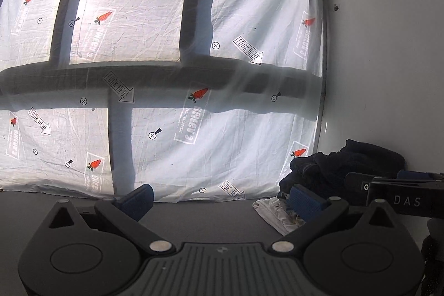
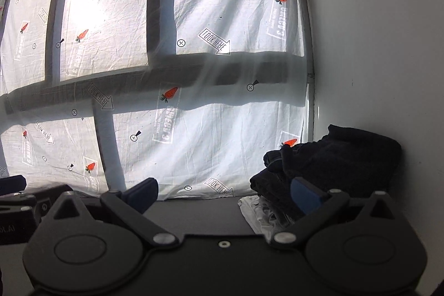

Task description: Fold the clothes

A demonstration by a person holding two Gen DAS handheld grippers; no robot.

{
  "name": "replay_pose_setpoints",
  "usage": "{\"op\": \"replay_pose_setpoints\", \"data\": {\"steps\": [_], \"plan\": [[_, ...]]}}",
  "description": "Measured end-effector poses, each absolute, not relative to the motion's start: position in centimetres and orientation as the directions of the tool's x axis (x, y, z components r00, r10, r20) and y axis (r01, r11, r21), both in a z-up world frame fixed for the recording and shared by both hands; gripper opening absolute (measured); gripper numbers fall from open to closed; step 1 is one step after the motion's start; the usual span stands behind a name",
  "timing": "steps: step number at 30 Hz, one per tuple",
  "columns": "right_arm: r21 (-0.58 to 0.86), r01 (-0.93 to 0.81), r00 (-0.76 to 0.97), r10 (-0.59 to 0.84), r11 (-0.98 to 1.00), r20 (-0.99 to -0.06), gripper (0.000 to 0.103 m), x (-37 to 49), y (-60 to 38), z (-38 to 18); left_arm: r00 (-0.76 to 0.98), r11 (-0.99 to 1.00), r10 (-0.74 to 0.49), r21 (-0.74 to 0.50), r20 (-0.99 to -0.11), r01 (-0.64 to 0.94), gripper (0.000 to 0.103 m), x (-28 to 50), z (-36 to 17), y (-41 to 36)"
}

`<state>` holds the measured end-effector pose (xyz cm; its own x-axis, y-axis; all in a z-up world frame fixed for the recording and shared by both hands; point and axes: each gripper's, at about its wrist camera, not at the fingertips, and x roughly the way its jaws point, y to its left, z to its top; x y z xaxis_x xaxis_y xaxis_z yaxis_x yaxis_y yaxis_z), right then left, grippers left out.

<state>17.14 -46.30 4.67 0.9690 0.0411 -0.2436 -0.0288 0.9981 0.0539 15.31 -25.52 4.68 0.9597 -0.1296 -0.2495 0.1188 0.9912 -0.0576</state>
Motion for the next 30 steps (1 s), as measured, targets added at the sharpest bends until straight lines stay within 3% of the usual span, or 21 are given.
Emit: {"op": "replay_pose_setpoints", "data": {"steps": [8,14,20,30], "plan": [[0.096,-0.128,0.912,0.155,0.987,-0.378,0.103,10.9,-34.1,3.2,0.930,0.998,-0.046,-0.057,-0.365,0.027,0.103,9.3,3.3,-13.4],[0.074,-0.162,0.878,0.178,0.984,-0.445,0.103,5.0,-26.4,2.2,0.912,0.996,-0.060,-0.078,-0.406,0.031,0.103,5.3,2.4,-7.3],[0.077,-0.168,0.832,0.183,0.983,-0.523,0.103,1.6,-22.9,1.4,0.891,0.997,-0.039,-0.072,-0.452,0.008,0.103,1.8,2.0,-3.9],[0.059,-0.166,0.830,0.171,0.984,-0.531,0.103,-1.3,-21.7,1.0,0.888,0.996,-0.047,-0.090,-0.458,0.006,0.103,-1.3,1.0,-2.6]]}}
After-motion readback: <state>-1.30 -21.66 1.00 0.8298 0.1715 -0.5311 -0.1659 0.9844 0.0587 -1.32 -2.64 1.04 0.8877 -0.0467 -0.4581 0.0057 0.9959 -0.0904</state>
